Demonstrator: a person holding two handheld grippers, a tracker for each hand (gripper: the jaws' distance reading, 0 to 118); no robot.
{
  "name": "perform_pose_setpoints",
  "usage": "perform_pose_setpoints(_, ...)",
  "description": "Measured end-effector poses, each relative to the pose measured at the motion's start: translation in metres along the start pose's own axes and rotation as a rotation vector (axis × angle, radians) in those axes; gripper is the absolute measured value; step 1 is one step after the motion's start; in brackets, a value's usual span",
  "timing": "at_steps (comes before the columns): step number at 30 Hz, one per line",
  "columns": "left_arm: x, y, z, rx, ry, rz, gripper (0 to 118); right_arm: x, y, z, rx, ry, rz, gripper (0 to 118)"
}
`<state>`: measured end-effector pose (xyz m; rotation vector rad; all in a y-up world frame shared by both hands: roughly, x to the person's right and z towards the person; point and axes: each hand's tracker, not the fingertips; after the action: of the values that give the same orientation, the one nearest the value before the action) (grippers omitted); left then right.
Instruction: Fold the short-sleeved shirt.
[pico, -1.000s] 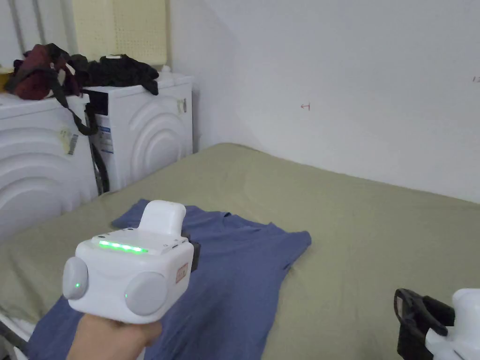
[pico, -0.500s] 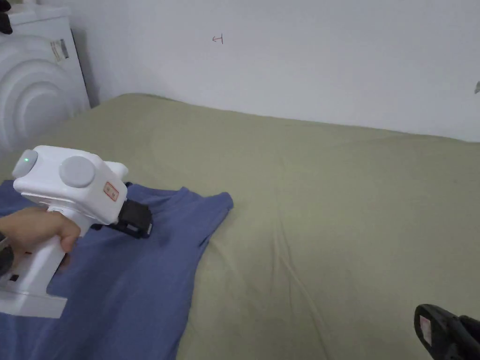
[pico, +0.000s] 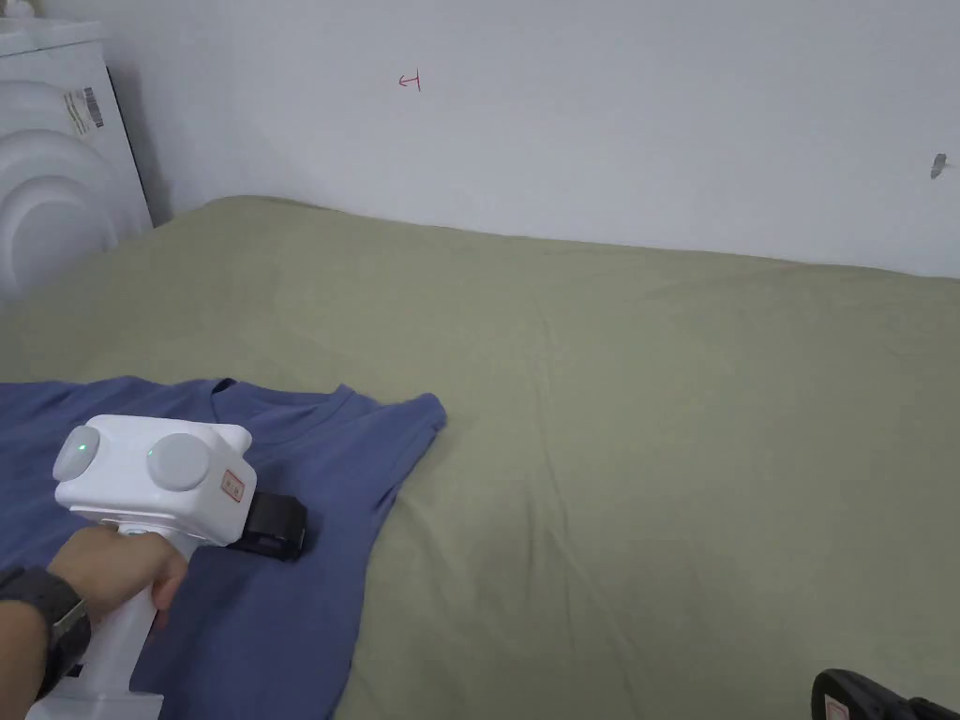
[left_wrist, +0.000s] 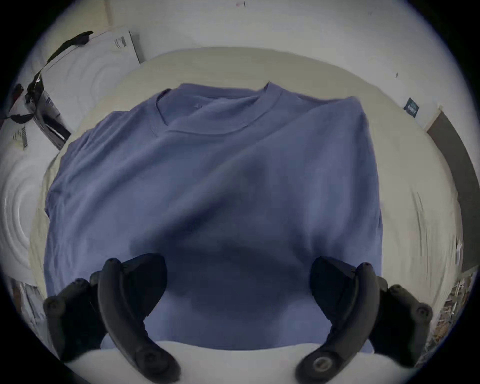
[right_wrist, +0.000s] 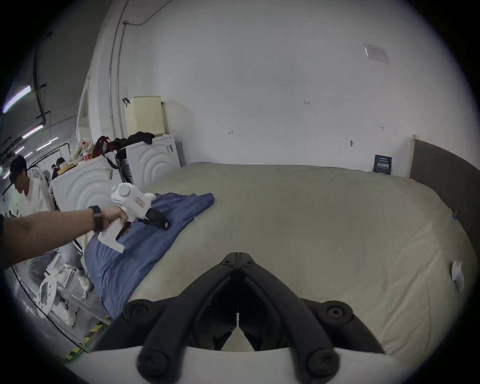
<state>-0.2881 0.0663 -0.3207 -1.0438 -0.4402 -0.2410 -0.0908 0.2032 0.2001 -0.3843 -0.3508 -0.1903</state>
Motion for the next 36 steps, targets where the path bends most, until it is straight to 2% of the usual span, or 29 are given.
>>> perform_pose_setpoints(1, -0.001, -0.001, 0.006, 0.021, -0.022, 0.005, 97, -0.001, 0.000, 0.002, 0.002, 0.000, 0.000, 2)
perform_pose_setpoints(2, -0.003, -0.002, 0.013, 0.055, -0.040, 0.001, 76, -0.001, -0.001, 0.004, 0.005, 0.001, 0.000, 2)
perform_pose_setpoints(3, -0.004, -0.001, 0.019, 0.074, -0.025, -0.006, 33, -0.002, -0.001, 0.006, 0.005, 0.002, 0.001, 2)
perform_pose_setpoints(4, -0.012, 0.008, 0.010, 0.064, 0.010, -0.009, 0, -0.002, -0.001, 0.008, 0.008, 0.005, 0.002, 2)
perform_pose_setpoints(5, -0.018, 0.012, 0.013, 0.082, 0.051, -0.010, 0, -0.003, -0.002, 0.010, 0.011, 0.005, 0.003, 2)
perform_pose_setpoints(7, -0.025, 0.017, 0.011, 0.041, -0.033, 0.042, 0, -0.003, -0.002, 0.016, 0.021, 0.001, 0.000, 2)
perform_pose_setpoints(10, -0.003, 0.003, 0.045, 0.103, -0.041, 0.058, 0, 0.000, -0.001, 0.028, 0.027, -0.001, -0.009, 2)
perform_pose_setpoints(16, 0.014, 0.020, 0.082, 0.168, -0.065, -0.016, 0, 0.016, 0.007, 0.055, 0.072, -0.050, -0.012, 2)
perform_pose_setpoints(19, 0.035, 0.023, 0.098, 0.218, -0.183, 0.009, 0, 0.023, 0.011, 0.067, 0.096, -0.074, -0.034, 2)
perform_pose_setpoints(21, 0.069, 0.018, 0.121, 0.258, -0.247, -0.011, 0, 0.028, 0.013, 0.073, 0.101, -0.084, -0.040, 2)
perform_pose_setpoints(25, 0.144, 0.029, 0.157, 0.303, -0.324, -0.149, 0, 0.037, 0.014, 0.088, 0.115, -0.120, -0.037, 2)
perform_pose_setpoints(28, 0.204, 0.037, 0.179, 0.340, -0.449, -0.216, 0, 0.044, 0.015, 0.102, 0.140, -0.143, -0.061, 2)
perform_pose_setpoints(36, 0.394, 0.017, 0.240, 0.360, -0.740, -0.506, 0, 0.064, 0.009, 0.142, 0.152, -0.233, -0.077, 2)
